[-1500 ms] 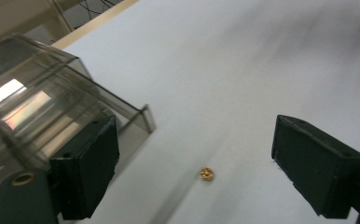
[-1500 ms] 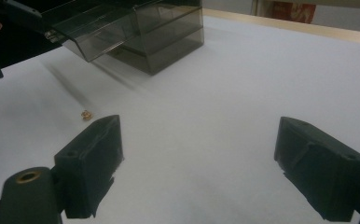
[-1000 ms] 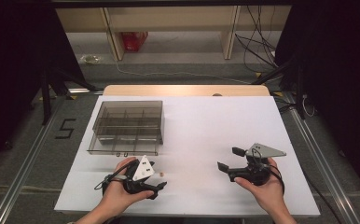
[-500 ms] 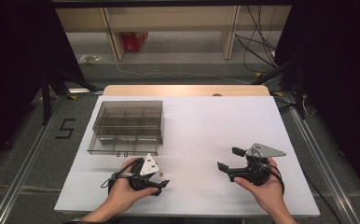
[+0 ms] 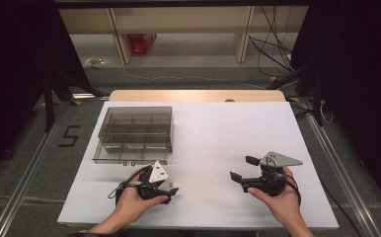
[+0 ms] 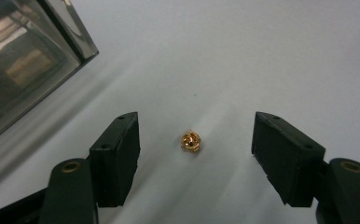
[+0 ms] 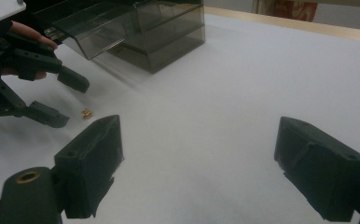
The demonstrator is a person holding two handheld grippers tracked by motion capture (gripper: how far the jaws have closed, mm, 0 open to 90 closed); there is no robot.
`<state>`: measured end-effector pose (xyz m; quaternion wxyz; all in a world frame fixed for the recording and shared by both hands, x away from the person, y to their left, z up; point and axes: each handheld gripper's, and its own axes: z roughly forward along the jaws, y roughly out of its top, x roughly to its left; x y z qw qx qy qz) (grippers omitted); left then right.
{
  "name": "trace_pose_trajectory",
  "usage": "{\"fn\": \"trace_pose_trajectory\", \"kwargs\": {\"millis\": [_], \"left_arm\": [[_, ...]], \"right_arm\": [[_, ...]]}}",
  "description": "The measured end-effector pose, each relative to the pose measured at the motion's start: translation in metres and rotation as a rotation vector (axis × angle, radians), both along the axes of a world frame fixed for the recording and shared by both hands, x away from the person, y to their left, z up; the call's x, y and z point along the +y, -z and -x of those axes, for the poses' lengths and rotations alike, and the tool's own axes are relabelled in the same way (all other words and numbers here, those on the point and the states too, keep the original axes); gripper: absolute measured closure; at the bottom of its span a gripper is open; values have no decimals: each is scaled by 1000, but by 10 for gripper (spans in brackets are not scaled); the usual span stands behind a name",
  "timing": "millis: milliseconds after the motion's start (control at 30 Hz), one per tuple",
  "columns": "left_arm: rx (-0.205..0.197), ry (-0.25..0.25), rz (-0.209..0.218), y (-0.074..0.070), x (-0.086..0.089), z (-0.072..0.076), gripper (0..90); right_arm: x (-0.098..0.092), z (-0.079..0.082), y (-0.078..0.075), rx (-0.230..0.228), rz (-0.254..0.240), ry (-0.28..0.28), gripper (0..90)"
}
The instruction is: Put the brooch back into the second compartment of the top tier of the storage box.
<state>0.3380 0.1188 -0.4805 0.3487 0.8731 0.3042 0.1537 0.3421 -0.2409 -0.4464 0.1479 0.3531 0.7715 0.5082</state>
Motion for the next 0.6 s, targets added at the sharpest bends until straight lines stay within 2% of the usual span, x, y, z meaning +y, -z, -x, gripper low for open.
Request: {"fn": "trace_pose_trajectory", "kwargs": {"millis": [167, 600], "left_arm": [[10, 4, -9, 2, -2, 0, 375], [39, -8, -1, 6, -3, -4, 466]], "right_arm": [[0, 0, 0, 0, -1, 0, 160], [0, 0, 0, 0, -2, -1, 160]]}}
